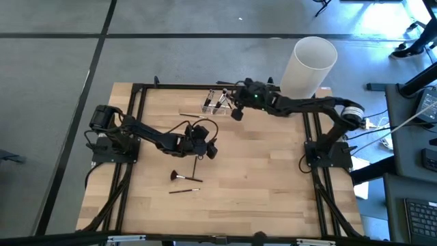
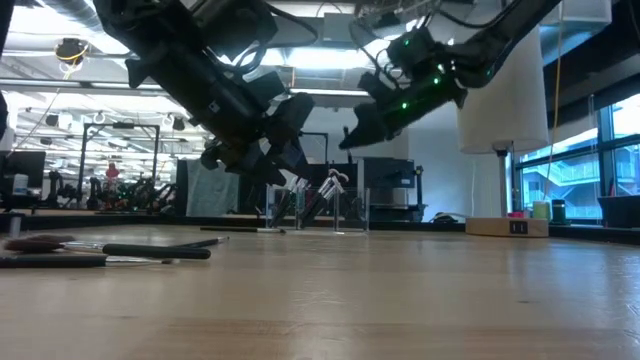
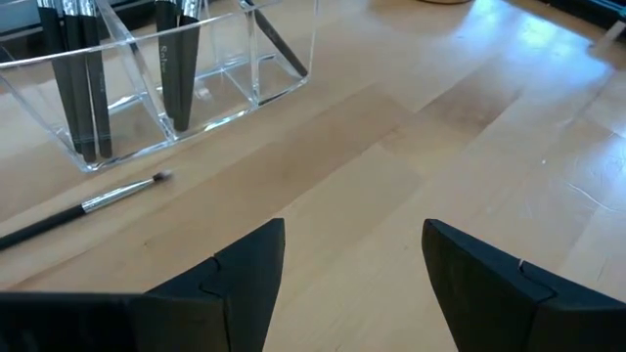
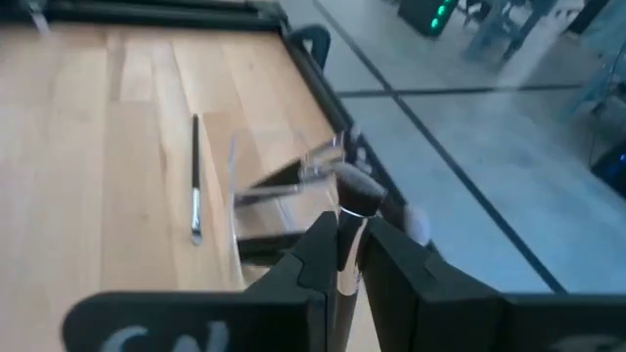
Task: Pick & Place Makeup Brushes
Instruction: Put the eyeshadow brush into the transparent organizer, then put the liner brush into the transparent organizer
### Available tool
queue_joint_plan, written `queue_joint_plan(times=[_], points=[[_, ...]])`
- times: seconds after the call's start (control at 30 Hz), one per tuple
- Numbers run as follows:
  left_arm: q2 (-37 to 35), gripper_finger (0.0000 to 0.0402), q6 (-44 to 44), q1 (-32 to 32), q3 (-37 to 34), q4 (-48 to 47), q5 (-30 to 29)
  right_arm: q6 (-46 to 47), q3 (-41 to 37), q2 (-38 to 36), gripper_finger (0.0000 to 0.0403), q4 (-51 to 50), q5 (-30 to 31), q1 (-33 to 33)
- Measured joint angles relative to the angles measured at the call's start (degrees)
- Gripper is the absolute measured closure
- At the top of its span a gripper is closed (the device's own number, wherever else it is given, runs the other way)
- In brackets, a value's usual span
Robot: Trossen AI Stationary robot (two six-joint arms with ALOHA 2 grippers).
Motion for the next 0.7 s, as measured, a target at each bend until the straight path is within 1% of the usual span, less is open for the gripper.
queue_joint_plan(times=[0.1,0.17,0.3,0.37,0.47,0.53,0.7], points=[[0.0,0.0164,0.0,0.0,0.0,0.0,0.0,0.0,0.0,1.5,0.0353,0.4,-0.6,0.0],[0.0,0.0164,0.0,0.0,0.0,0.0,0.0,1.0,0.0,2.0,0.0340,0.4,-2.3,0.0],[0.0,0.0164,-0.3,0.0,0.0,0.0,0.0,3.2,0.0,2.1,0.0296,0.0,-2.9,0.0],[0.0,0.0164,-0.4,0.0,0.0,0.0,0.0,3.8,0.0,1.5,0.0272,-0.4,-2.0,0.0],[0.0,0.0164,-0.4,0.0,0.0,0.0,0.0,6.5,0.0,-0.3,0.0241,-0.5,0.5,0.0],[0.0,0.0164,-0.4,0.0,0.0,0.0,0.1,8.9,0.0,-2.0,0.0228,-1.3,1.1,0.0],[-0.1,0.0164,-0.4,0.0,0.0,-0.5,0.6,13.3,0.0,-9.5,0.0226,-7.5,0.1,1.1]])
